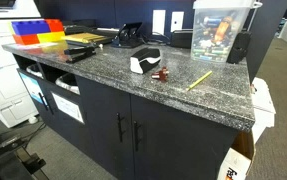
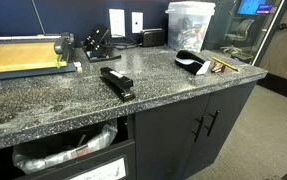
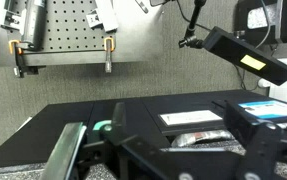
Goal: Move the black object on the counter
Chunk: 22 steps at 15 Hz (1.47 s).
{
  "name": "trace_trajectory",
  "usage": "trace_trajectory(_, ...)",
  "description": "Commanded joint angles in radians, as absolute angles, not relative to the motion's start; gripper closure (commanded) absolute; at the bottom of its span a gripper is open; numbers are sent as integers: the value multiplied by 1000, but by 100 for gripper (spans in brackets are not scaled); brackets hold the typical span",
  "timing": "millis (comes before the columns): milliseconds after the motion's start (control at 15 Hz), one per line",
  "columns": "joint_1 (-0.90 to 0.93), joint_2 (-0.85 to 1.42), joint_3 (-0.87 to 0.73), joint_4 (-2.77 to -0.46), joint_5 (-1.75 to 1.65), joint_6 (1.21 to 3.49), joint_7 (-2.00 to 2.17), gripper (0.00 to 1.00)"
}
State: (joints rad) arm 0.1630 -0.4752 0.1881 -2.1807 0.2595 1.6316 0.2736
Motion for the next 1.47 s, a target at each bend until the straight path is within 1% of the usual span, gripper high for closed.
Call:
trace_trajectory(0,153,-475,196,-2177,263,1628,270,0)
trace_trajectory(267,153,-475,196,-2175,263,1628,270,0)
trace_trajectory(333,150,-448,205,-2170,267,1667,286,0)
trace_trajectory(467,128,-274,219,-2052,233,1736,302,0)
trace_trajectory(600,119,-193,212,-1995,217,1788,313,0)
trace_trajectory(867,107,50,188,-1822,143,1859,350,0)
trace_trajectory(1400,115,498,55,-1381,26,1831,424,0)
